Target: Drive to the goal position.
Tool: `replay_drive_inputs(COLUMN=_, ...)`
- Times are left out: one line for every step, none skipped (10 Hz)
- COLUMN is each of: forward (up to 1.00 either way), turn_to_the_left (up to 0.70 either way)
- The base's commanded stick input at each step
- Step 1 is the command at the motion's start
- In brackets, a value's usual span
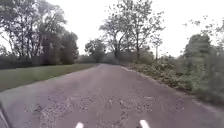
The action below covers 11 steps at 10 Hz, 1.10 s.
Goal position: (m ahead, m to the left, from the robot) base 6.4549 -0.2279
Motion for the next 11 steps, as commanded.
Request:
replay_drive_inputs(forward=0.7, turn_to_the_left=0.0)
replay_drive_inputs(forward=0.7, turn_to_the_left=0.0)
replay_drive_inputs(forward=0.7, turn_to_the_left=0.0)
replay_drive_inputs(forward=0.7, turn_to_the_left=0.0)
replay_drive_inputs(forward=0.7, turn_to_the_left=0.0)
replay_drive_inputs(forward=0.7, turn_to_the_left=0.0)
replay_drive_inputs(forward=0.7, turn_to_the_left=0.0)
replay_drive_inputs(forward=0.7, turn_to_the_left=0.0)
replay_drive_inputs(forward=0.7, turn_to_the_left=0.0)
replay_drive_inputs(forward=0.7, turn_to_the_left=0.0)
replay_drive_inputs(forward=0.7, turn_to_the_left=0.0)
